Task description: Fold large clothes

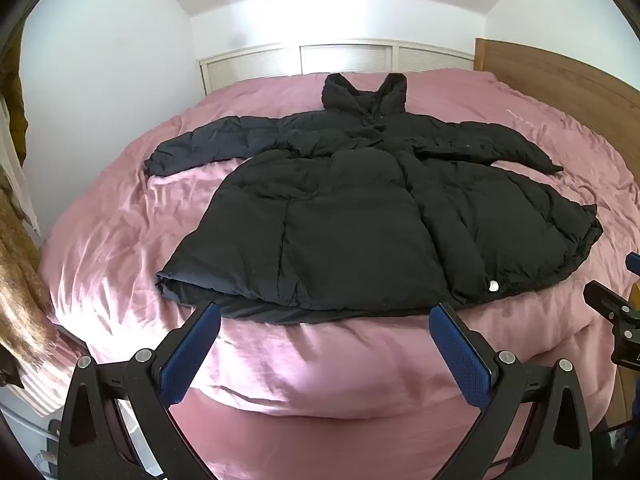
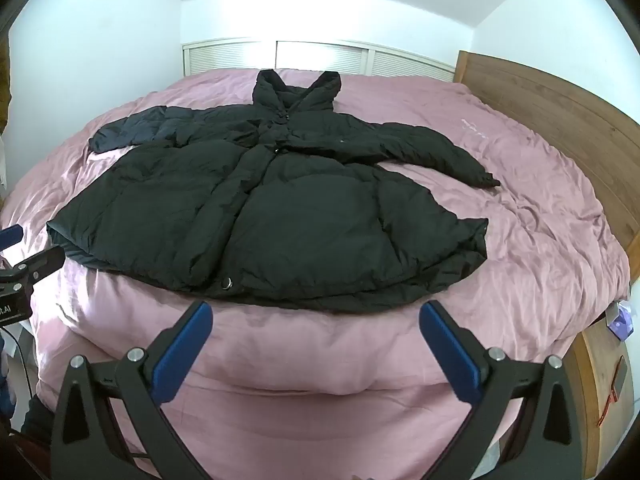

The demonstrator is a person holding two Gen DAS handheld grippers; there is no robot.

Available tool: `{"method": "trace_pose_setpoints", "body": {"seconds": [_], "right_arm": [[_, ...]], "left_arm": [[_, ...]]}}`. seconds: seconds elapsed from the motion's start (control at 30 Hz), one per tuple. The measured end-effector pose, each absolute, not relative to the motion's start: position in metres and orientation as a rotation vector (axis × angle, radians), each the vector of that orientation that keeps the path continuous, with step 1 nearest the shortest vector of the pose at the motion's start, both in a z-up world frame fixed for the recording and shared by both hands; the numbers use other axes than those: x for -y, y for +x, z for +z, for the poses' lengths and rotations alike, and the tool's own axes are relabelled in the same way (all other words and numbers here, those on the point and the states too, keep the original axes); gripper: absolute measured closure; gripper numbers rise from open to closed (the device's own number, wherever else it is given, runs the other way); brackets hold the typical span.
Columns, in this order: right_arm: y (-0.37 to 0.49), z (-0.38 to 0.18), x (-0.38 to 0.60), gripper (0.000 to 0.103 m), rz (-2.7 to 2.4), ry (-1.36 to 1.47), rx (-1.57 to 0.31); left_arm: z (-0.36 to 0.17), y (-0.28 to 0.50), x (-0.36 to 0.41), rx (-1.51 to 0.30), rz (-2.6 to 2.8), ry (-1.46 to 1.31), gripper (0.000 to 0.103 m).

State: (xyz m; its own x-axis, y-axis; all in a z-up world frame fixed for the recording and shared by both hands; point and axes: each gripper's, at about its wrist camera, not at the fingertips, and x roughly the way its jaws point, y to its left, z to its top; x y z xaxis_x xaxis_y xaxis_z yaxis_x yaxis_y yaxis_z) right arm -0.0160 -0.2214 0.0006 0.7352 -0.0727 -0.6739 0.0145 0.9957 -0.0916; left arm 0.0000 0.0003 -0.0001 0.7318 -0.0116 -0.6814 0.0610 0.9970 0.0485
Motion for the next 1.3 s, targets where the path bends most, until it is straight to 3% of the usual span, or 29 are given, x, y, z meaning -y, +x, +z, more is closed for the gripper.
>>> {"method": "trace_pose_setpoints", "body": {"seconds": [1.3], "right_arm": [[-0.015,-0.003,0.227,0.000,-0.052,-0.067,-0.750]], "left_arm": [[-0.004,0.000,0.004,-0.776,-0.042,0.067,0.001]]}}
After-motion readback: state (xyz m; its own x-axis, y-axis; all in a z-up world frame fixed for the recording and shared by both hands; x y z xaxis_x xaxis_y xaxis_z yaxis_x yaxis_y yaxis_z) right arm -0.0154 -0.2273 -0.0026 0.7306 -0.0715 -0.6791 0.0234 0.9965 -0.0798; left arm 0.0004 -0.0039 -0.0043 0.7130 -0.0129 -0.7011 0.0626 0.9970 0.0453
